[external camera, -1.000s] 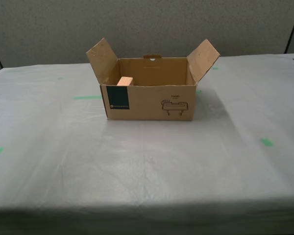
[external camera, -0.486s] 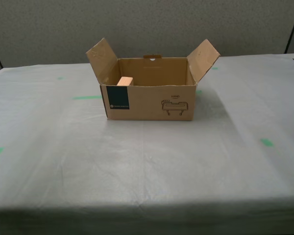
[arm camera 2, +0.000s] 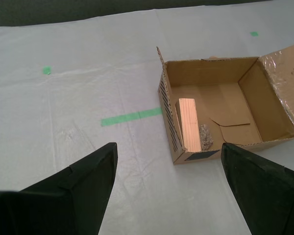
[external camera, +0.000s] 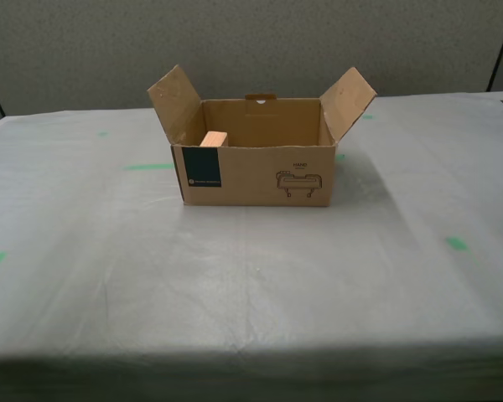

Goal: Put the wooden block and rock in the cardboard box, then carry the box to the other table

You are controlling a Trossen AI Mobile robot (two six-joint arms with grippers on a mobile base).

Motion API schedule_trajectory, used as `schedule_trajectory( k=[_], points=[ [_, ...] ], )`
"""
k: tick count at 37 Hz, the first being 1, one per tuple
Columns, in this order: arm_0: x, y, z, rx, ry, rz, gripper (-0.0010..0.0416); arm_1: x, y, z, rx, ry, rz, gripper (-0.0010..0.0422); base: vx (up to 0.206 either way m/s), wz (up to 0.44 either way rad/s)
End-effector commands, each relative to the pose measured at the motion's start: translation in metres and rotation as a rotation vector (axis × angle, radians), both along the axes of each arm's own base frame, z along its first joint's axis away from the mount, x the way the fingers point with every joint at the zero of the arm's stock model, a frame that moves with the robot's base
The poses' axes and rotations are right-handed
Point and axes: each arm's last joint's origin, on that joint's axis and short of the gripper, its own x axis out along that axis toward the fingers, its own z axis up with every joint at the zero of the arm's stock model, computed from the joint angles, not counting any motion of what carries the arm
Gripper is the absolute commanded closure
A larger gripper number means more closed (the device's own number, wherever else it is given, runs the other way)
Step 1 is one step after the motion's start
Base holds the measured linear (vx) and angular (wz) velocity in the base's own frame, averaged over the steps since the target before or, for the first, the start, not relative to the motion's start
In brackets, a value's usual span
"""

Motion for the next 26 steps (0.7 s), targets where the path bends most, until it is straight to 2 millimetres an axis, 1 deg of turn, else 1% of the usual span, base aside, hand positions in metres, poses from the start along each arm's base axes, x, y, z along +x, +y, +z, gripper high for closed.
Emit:
schedule_trajectory(
  k=[1,26],
  points=[
    [0.0002,0.0,0.0004,0.0,-0.002,-0.001,0.0016,0.0,0.0,0.0005,0.002,-0.003,0.0,0.0126,0.0,0.0],
    [0.0002,0.0,0.0004,0.0,-0.002,-0.001,0.0016,0.0,0.0,0.0005,0.002,-0.003,0.0,0.0126,0.0,0.0]
  ],
)
